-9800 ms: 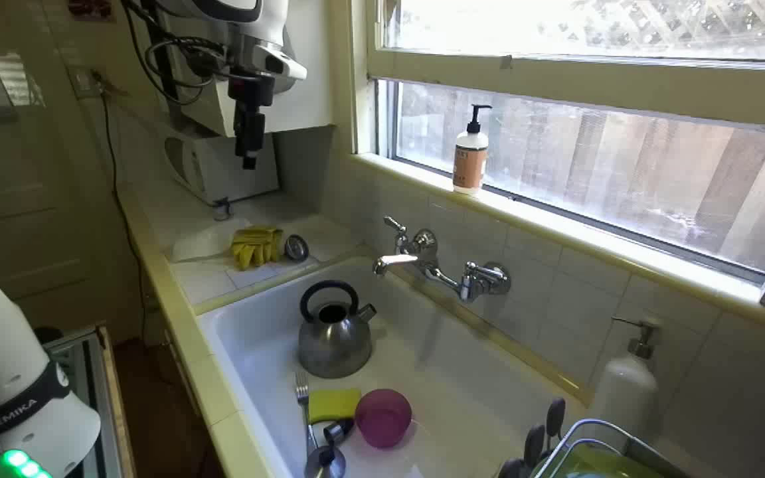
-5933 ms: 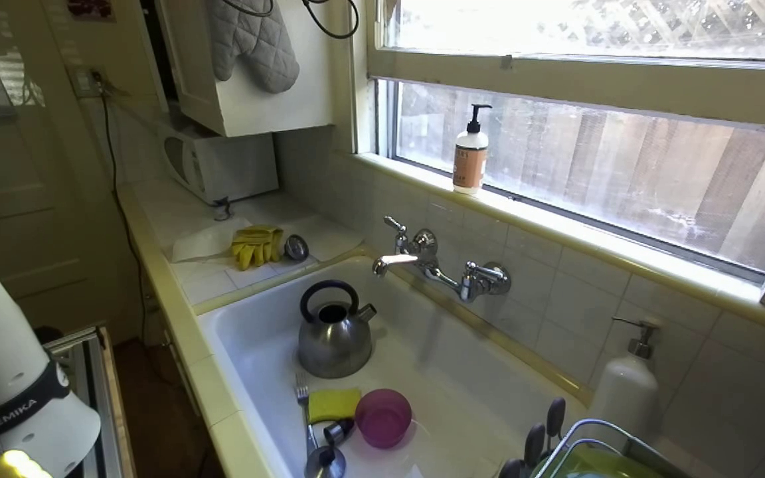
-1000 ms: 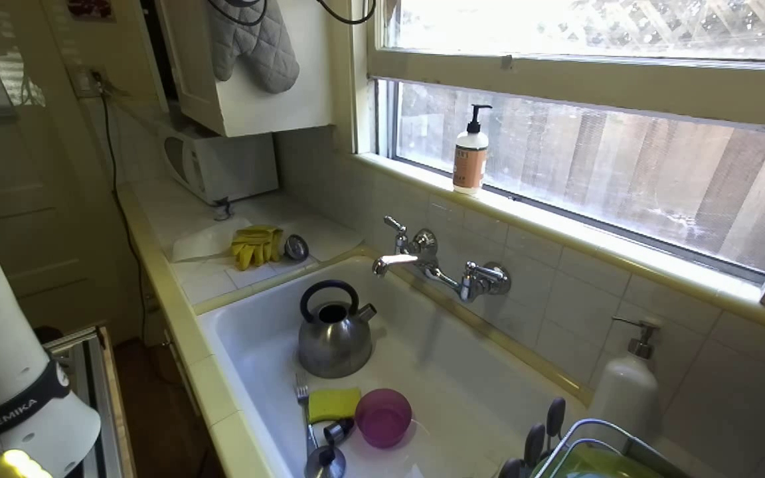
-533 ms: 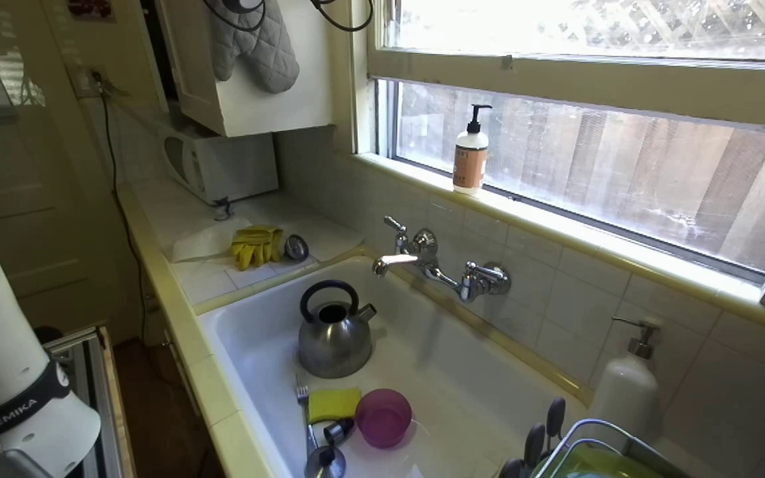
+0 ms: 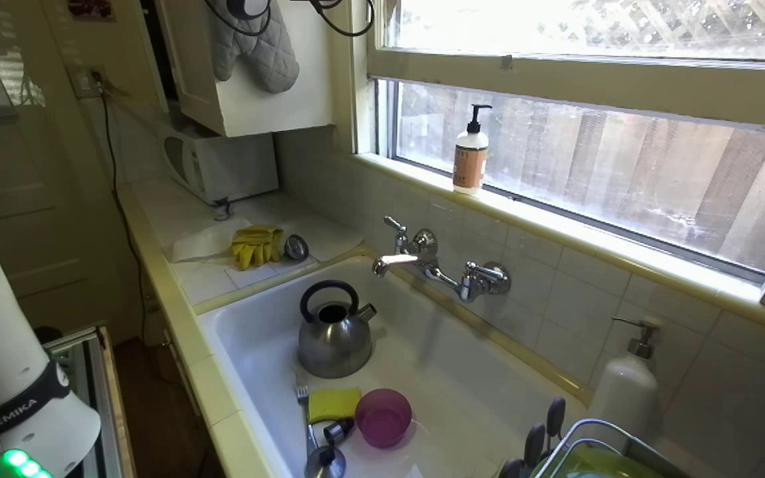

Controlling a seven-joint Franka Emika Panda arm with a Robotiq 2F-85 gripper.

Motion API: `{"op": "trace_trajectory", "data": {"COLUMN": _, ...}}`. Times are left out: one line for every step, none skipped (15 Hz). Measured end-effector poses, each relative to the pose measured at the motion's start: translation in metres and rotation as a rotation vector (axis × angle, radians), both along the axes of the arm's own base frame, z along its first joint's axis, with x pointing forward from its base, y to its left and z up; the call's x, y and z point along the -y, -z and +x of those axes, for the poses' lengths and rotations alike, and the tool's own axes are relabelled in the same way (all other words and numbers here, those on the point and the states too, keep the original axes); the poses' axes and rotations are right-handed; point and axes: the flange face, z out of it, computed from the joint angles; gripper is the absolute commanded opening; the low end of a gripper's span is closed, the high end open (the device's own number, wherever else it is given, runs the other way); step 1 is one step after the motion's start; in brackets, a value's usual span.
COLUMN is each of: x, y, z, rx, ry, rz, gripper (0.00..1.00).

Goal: Pull the curtain string

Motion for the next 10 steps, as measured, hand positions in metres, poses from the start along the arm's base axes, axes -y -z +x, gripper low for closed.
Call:
{"op": "trace_trajectory", "data": {"x": 0.0, "y": 0.0, "z": 0.0, "rx": 0.001, "ry": 0.003, "rz": 0.003, "gripper": 1.0}}
{"op": "trace_trajectory", "data": {"x": 0.001, "y": 0.001, "z": 0.0, "rx": 0.002, "ry": 0.007, "rz": 0.007, "gripper": 1.0}}
{"op": "trace_trajectory", "data": {"x": 0.002, "y": 0.002, "z": 0.001, "rx": 0.003, "ry": 0.012, "rz": 0.011, "gripper": 1.0}}
{"op": "trace_trajectory", "data": {"x": 0.002, "y": 0.003, "z": 0.002, "rx": 0.004, "ry": 0.016, "rz": 0.015, "gripper": 1.0}}
{"op": "trace_trajectory", "data": {"x": 0.002, "y": 0.004, "z": 0.003, "rx": 0.007, "ry": 0.02, "rz": 0.02, "gripper": 1.0}}
{"op": "trace_trajectory", "data": {"x": 0.002, "y": 0.004, "z": 0.006, "rx": 0.011, "ry": 0.025, "rz": 0.025, "gripper": 1.0}}
{"op": "trace_trajectory", "data": {"x": 0.002, "y": 0.006, "z": 0.008, "rx": 0.016, "ry": 0.03, "rz": 0.028, "gripper": 1.0}}
{"op": "trace_trajectory", "data": {"x": 0.002, "y": 0.007, "z": 0.01, "rx": 0.021, "ry": 0.035, "rz": 0.034, "gripper": 1.0}}
{"op": "trace_trajectory", "data": {"x": 0.002, "y": 0.008, "z": 0.013, "rx": 0.023, "ry": 0.04, "rz": 0.039, "gripper": 1.0}}
{"op": "trace_trajectory", "data": {"x": 0.001, "y": 0.009, "z": 0.016, "rx": 0.025, "ry": 0.043, "rz": 0.044, "gripper": 1.0}}
